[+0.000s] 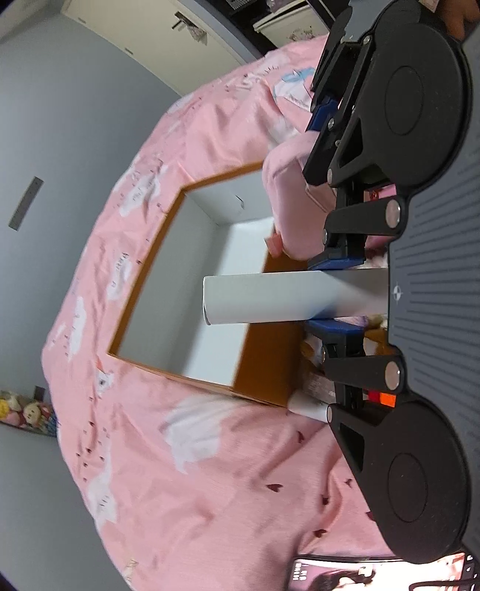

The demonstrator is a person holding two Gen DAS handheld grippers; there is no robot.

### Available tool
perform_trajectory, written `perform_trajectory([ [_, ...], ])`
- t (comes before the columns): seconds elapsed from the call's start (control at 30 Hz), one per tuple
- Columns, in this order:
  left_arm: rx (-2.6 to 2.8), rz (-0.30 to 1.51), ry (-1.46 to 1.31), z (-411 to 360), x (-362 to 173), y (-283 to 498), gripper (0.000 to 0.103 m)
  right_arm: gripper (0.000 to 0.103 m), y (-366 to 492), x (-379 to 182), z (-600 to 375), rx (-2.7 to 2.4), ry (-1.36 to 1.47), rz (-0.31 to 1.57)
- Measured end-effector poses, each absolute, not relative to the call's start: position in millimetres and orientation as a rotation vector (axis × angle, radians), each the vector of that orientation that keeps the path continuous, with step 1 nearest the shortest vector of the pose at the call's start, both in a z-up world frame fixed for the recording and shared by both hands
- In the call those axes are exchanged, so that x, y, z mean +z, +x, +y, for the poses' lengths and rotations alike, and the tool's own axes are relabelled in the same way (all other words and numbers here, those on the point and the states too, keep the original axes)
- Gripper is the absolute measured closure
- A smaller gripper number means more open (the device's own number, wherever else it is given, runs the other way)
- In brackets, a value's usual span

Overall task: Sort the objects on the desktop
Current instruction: 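Carry the tube and headband over the box and release both inside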

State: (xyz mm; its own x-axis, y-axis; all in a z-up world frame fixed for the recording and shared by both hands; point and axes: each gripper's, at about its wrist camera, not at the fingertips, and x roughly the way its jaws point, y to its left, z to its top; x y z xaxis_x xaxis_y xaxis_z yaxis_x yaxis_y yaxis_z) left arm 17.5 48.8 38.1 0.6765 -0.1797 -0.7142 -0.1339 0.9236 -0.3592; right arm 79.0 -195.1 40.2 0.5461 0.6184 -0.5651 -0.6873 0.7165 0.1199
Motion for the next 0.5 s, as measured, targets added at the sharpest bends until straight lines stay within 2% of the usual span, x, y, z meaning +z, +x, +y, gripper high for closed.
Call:
perform_trajectory([
  [0.5, -0.064, 0.662, -0.349, 62, 96, 41, 0.071, 0.080, 98, 86, -188, 0.819, -0.023, 0.472],
])
